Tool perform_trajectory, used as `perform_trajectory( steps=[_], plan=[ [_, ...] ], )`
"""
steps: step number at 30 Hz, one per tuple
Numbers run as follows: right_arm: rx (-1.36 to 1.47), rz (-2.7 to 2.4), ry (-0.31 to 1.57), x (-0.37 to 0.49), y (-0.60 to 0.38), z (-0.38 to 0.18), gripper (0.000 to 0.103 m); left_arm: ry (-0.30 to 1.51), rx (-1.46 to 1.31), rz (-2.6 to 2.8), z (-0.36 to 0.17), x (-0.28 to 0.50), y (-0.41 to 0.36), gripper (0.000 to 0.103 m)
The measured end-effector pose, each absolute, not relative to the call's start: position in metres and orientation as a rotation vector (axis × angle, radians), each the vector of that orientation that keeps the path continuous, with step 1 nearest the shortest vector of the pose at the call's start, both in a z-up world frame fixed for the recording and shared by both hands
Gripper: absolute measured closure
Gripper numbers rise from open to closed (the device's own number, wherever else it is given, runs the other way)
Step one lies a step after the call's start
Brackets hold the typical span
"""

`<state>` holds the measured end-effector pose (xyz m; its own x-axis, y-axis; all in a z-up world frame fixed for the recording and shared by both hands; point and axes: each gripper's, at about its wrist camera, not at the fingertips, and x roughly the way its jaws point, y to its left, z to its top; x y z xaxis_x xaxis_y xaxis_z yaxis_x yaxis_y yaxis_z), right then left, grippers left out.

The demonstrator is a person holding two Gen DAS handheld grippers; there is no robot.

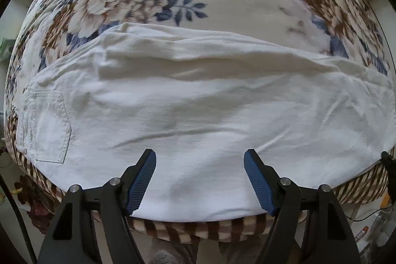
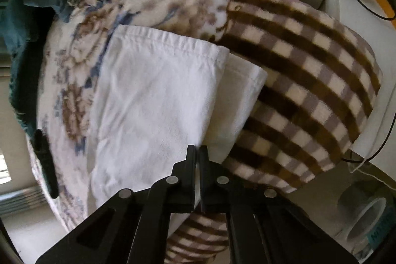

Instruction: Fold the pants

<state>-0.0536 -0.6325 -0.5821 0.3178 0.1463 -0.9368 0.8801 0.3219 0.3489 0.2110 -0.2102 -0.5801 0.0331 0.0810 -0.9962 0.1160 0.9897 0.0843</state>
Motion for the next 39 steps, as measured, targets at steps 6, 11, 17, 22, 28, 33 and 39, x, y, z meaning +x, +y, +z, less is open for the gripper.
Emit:
perform_trajectory(
  steps=[6, 11, 17, 22, 28, 33, 39],
  plan=[
    [1.103, -0.614, 1.172, -0.06, -0.632, -0.557, 0.101, 1.545, 0.168, -0.039, -0.583, 0.209, -0.22, 0.031],
    [1.127, -0.651, 1.252, -0.069, -0.635, -0.581, 0.101, 1.544, 0.165, -0.047, -0.583, 0.206, -0.233, 0.031],
    [1.178, -0.647, 1.294, -0.068, -0.642, -0.587, 0.092, 1.525, 0.153, -0.044, -0.572, 0.212, -0.226, 0.031],
    [0.893, -0.508, 1.371, -0.02, -0.593, -0.54, 0.044, 1.475, 0.131, 0.002, -0.554, 0.221, -0.195, 0.029],
    [0.665, -0.101, 1.462, 0.097, -0.468, -0.525, 0.03, 1.455, 0.077, 0.112, -0.552, 0.241, -0.125, 0.005],
    [0.574, 0.279, 1.611, 0.211, -0.325, -0.552, 0.03, 1.499, 0.058, 0.219, -0.583, 0.272, -0.044, 0.005],
    [0.277, 0.495, 1.825, 0.292, -0.18, -0.621, 0.04, 1.575, 0.017, 0.209, -0.618, 0.297, 0.013, 0.005]
  ],
)
